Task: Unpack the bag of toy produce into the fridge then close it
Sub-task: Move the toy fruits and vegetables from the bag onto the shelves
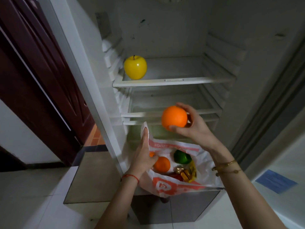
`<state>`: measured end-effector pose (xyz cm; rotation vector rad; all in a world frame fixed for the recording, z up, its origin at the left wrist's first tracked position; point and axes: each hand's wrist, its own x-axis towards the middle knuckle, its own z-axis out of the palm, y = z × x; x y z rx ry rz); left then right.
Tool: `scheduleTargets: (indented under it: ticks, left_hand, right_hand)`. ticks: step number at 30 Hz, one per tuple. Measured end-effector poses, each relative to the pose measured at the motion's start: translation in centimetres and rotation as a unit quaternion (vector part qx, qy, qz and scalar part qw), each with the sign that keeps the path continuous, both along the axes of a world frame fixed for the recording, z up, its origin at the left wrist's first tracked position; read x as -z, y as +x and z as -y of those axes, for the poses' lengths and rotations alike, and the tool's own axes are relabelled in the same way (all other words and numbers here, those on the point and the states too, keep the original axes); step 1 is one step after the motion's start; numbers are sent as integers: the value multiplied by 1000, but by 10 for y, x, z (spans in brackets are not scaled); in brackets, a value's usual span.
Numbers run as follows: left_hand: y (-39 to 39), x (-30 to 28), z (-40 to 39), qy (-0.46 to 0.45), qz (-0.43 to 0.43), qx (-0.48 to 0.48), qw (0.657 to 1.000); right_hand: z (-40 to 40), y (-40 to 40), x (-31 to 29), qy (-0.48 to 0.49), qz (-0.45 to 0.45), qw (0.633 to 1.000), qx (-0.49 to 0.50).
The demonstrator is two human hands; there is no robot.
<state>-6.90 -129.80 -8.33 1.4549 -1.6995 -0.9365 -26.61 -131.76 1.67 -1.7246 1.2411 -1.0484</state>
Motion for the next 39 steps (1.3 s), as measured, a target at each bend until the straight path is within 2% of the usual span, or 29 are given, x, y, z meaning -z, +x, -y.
scheduleTargets:
  ticks: [5, 10, 20, 30, 36, 39]
  left_hand:
    - [-4, 0, 6, 17, 6, 9, 1000]
    - [-5, -2, 11, 27, 22, 9, 999]
    - [0, -3, 16, 28, 50, -4, 998]
    - [-4, -8, 12, 25, 56, -1, 998]
    - [-1, -6, 11, 11, 41, -6, 999]
    - [-1, -6, 9, 6, 32, -5, 999]
  right_hand:
    - [29, 8, -51, -182, -43, 980, 68]
    - [63, 21, -92, -231, -70, 968, 69]
    - [132, 48, -116, -187, -105, 974, 77]
    - [157, 59, -100, -102, -135, 982, 82]
    - [149, 55, -96, -98, -115, 985, 88]
    - [128, 49, -93, -174, -64, 972, 146]
